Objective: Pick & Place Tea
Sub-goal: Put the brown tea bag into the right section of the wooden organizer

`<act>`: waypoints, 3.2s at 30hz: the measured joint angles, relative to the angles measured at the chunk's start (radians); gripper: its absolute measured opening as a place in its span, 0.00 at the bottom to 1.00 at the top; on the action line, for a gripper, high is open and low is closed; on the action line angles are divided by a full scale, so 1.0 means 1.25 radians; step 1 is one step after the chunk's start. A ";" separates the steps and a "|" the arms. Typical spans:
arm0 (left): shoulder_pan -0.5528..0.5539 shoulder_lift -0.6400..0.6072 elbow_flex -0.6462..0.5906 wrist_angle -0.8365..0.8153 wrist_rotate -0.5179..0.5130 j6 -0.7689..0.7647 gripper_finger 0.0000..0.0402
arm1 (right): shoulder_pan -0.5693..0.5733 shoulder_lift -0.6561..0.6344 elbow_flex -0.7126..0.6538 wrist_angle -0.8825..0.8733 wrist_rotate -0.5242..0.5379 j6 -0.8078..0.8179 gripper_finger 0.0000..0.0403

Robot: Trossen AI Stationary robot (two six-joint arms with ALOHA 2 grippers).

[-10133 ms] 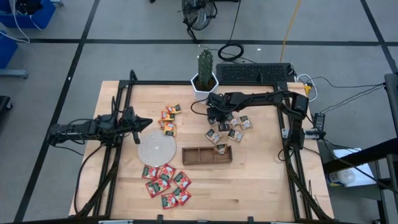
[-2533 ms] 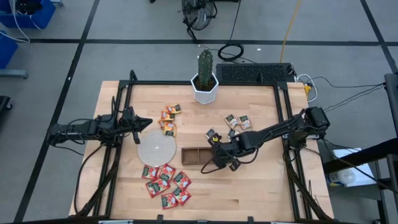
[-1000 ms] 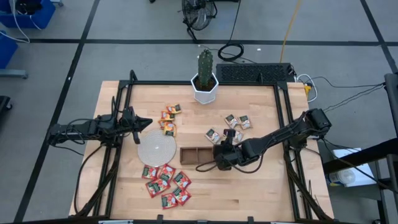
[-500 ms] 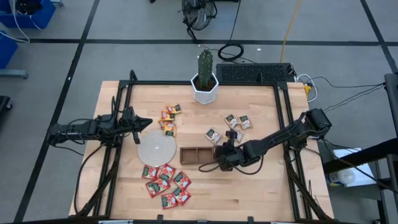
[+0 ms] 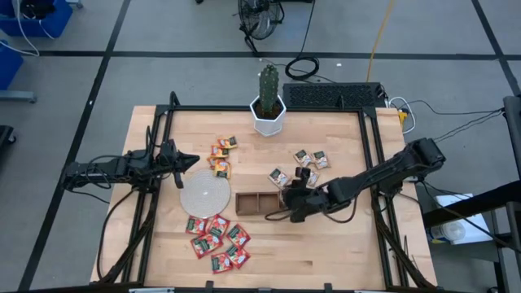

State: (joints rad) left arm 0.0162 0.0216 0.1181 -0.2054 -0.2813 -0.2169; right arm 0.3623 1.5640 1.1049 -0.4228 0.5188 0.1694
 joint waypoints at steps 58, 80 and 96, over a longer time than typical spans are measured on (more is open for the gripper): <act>0.000 0.000 0.000 0.000 0.000 0.000 0.05 | -0.137 0.279 0.186 -0.294 -0.456 -0.088 0.00; 0.000 0.000 0.000 0.000 0.000 0.000 0.05 | -0.097 0.275 0.185 -0.259 -0.150 0.002 0.00; 0.000 0.000 0.000 0.000 0.000 0.000 0.05 | -0.089 0.261 0.185 -0.240 -0.142 -0.016 0.00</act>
State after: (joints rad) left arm 0.0162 0.0218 0.1182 -0.2058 -0.2813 -0.2169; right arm 0.2508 1.8904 1.3361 -0.7224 0.3410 0.1489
